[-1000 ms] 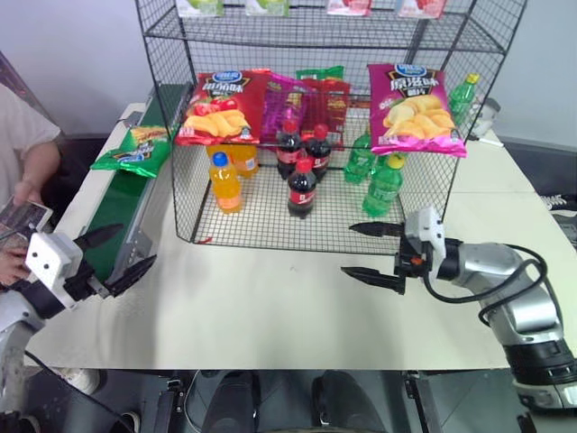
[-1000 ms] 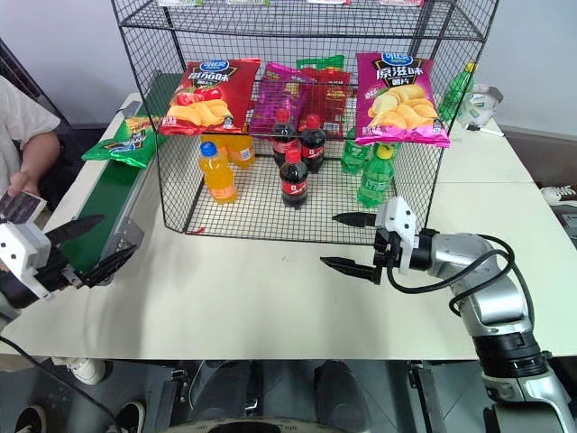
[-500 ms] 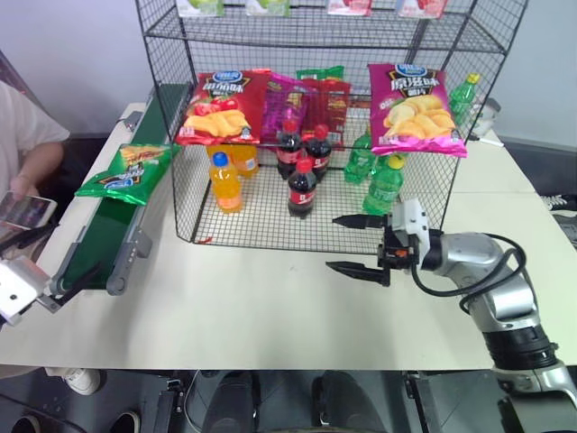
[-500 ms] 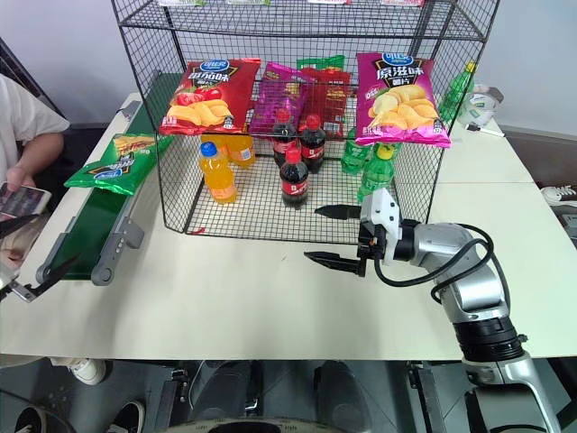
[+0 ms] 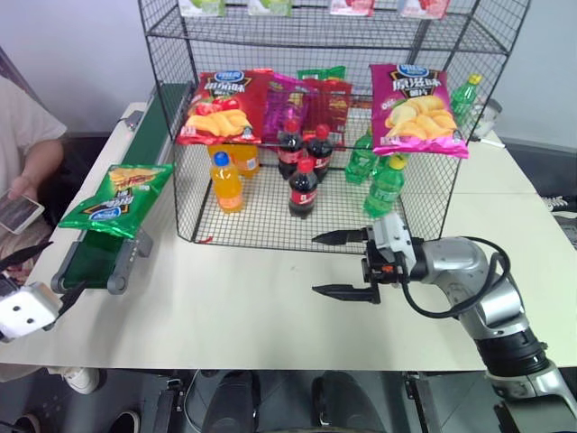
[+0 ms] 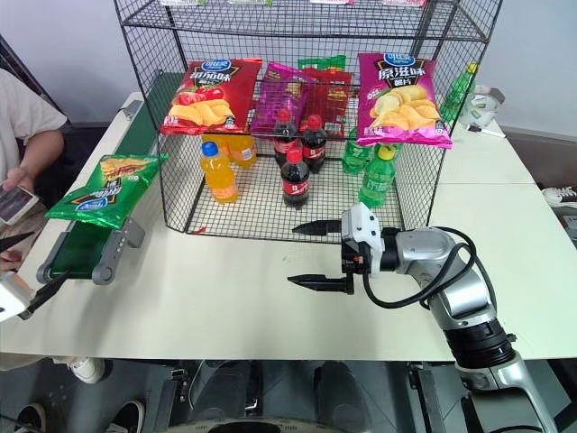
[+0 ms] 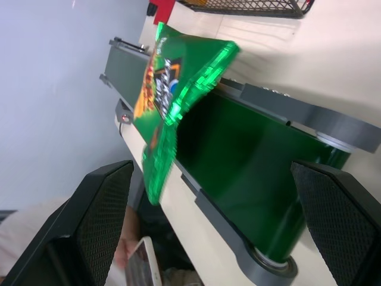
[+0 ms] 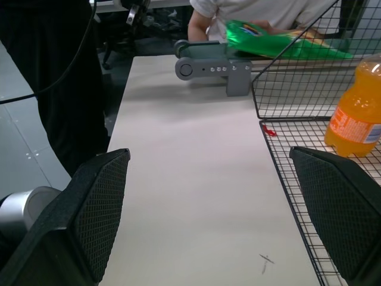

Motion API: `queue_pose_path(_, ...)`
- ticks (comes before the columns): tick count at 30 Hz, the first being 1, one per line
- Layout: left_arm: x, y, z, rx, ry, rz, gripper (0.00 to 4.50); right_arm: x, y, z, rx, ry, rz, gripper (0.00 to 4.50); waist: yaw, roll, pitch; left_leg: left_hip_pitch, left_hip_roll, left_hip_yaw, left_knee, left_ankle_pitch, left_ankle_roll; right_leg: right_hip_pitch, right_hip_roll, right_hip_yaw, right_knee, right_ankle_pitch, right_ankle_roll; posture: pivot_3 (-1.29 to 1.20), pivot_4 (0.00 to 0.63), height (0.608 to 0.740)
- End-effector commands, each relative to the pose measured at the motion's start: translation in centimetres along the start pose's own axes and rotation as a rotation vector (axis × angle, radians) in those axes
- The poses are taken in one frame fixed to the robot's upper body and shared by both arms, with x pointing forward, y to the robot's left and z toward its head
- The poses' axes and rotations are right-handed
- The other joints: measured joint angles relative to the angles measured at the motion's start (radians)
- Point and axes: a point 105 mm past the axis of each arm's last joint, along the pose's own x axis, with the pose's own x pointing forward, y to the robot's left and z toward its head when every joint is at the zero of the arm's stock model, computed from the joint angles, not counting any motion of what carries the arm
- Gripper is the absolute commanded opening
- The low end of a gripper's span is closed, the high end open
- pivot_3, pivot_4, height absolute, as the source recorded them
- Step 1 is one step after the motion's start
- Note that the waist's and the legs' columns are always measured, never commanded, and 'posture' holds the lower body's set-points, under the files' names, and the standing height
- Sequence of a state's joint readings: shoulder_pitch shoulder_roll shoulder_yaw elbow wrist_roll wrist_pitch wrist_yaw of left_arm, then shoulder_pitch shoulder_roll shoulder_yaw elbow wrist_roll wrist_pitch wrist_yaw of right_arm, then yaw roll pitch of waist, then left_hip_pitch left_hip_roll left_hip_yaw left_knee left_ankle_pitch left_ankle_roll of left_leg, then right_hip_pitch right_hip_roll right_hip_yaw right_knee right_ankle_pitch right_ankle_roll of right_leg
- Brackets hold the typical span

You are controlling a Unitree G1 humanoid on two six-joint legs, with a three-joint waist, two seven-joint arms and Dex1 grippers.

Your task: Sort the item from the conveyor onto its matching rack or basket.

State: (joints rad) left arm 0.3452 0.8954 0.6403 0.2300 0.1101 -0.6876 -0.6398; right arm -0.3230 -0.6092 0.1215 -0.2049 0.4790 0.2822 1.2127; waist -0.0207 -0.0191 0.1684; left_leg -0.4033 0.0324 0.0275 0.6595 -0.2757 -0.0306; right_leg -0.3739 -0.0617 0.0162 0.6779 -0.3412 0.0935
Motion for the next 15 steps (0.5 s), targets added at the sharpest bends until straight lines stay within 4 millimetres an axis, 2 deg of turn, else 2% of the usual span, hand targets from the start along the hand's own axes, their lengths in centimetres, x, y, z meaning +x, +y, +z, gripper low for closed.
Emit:
queue_pose_path(1,-0.2,0.2,-0.1,0.017,0.003,0.011,4.50,-0.2,-0.2,0.7,-0.042,-0.006,-0.008,4.49,-0.002,0.000,0.000,0.000,0.000,0.000,0.000,0.000,0.000,0.000,0.000,0.000,0.000,0.000,0.000,0.00,0.150,0.739)
queue_pose_path(15,1.4,-0.7,-0.2,0.010,0.003,-0.009,4.50,-0.8,-0.8,0.7,-0.053,0.010,-0.054,4.49,-0.001,0.000,0.000,0.000,0.000,0.000,-0.002,0.000,0.000,0.000,0.000,0.000,-0.001,0.000,0.000,0.00,0.150,0.739)
